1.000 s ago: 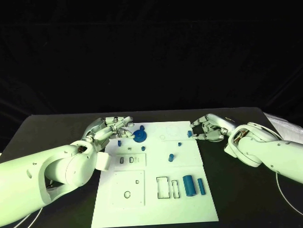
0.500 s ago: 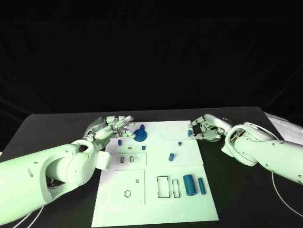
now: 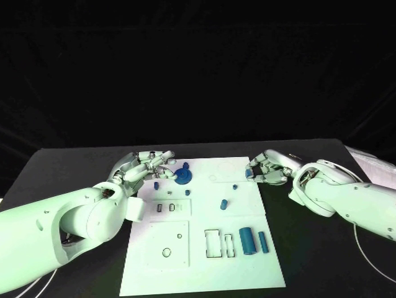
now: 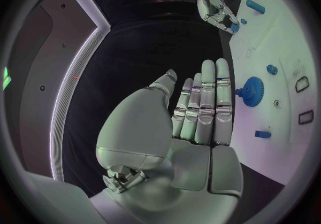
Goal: Assemble the parts on the task board
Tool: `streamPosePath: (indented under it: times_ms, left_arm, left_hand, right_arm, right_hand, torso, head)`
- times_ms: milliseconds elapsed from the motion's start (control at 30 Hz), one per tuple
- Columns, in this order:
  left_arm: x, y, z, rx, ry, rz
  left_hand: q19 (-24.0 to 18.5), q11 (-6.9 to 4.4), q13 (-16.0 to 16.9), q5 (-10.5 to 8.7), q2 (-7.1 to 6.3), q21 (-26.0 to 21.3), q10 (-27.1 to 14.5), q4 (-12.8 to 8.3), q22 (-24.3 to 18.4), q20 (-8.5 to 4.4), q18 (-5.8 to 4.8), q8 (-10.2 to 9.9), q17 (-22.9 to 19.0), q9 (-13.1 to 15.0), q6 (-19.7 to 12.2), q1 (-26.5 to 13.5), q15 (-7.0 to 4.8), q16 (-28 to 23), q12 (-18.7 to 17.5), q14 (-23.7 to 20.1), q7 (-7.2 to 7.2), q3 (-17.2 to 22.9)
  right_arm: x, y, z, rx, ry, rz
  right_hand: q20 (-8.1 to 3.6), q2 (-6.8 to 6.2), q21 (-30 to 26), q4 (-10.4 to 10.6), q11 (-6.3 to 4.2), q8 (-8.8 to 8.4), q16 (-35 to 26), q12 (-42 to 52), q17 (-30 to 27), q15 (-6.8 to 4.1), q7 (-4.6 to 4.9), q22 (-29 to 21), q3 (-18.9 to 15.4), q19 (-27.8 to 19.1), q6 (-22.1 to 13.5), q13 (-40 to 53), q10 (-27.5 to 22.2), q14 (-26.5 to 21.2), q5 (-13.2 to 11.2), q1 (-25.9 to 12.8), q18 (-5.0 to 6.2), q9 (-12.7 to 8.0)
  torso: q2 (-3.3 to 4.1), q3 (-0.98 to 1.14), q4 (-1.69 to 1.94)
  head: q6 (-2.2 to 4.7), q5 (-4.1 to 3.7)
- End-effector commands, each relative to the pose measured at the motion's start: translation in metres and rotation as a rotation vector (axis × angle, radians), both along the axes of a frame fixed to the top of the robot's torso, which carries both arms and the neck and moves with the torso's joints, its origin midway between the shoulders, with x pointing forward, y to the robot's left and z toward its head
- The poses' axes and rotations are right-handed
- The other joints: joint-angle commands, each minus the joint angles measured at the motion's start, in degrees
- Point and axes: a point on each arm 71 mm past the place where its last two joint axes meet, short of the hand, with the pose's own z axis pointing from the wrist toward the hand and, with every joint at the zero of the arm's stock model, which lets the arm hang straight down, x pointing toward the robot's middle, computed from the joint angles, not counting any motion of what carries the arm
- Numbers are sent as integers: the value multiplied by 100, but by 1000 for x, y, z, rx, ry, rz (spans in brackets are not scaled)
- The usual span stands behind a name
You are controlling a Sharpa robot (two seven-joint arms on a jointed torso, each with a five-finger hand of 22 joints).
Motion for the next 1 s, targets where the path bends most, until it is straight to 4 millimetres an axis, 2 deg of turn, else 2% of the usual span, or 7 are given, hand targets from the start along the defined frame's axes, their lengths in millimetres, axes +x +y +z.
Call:
streamPosePath:
  times_ms: [33, 467, 600, 833, 1000]
  left_arm:
    - [-1, -2, 1, -13, -10, -20]
    - [-1, -2, 1, -12, -8, -20]
    - [-1, -2, 1, -12, -8, -20]
    - [-1, -2, 1, -13, -8, -21]
    - [-1, -2, 1, -13, -8, -21]
  left_hand:
    - [-36, 3, 9, 3, 19, 37, -26, -26, 9, 3, 51, -22, 10, 9, -39, 22, -4, 37, -34, -31, -7, 12]
    - [-36, 3, 9, 3, 19, 37, -26, -26, 9, 3, 51, -22, 10, 9, -39, 22, -4, 37, -34, -31, -7, 12]
    - [-36, 3, 9, 3, 19, 37, -26, -26, 9, 3, 51, -22, 10, 9, -39, 22, -4, 37, -34, -31, -7, 12]
    - [-36, 3, 9, 3, 19, 37, -26, -26, 9, 3, 51, -22, 10, 9, -39, 22, -4, 37, -34, -31, -7, 12]
    - [-36, 3, 9, 3, 19, 37, -26, -26, 9, 3, 51, -22, 10, 9, -39, 22, -4, 37, -34, -31, -7, 12]
  right_arm:
    - [0, 1, -2, -18, 18, 8]
    - [1, 2, -3, -30, 21, -1]
    - [1, 2, -4, -33, 25, -5]
    - [1, 3, -4, -32, 24, -11]
    - [2, 4, -1, -8, -4, -30]
  right_hand:
    - [-38, 49, 24, -6, -28, 45, 35, 47, 826, -35, -10, 14, 27, -20, 44, 17, 10, 463, -26, 3, -62, 11]
    - [-48, 39, 28, -3, -34, 47, 39, 51, 834, -43, -15, 20, 18, -17, 57, 22, 15, 465, -56, -17, -63, 12]
    - [-61, 75, 40, 5, -54, 79, 46, 76, 848, -58, -41, 43, 29, -5, 132, 45, 37, 469, -71, -30, -68, 26]
    - [-116, 192, 76, -7, -144, 206, 67, 162, 890, -128, -153, 112, 97, 30, 402, 122, 109, 479, -147, -7, -78, 97]
    - [-169, 377, 108, -19, -195, 236, 89, 215, 932, -178, -209, 172, 233, 61, 480, 175, 163, 488, -376, 38, -91, 136]
  torso:
    - [3, 2, -2]
    - [4, 6, 1]
    - [4, 7, -1]
    - [7, 7, -4]
    - [2, 3, 2]
  head:
    - [-13, 2]
    - [-21, 13]
    - [-20, 17]
    - [-30, 19]
    - [-41, 5]
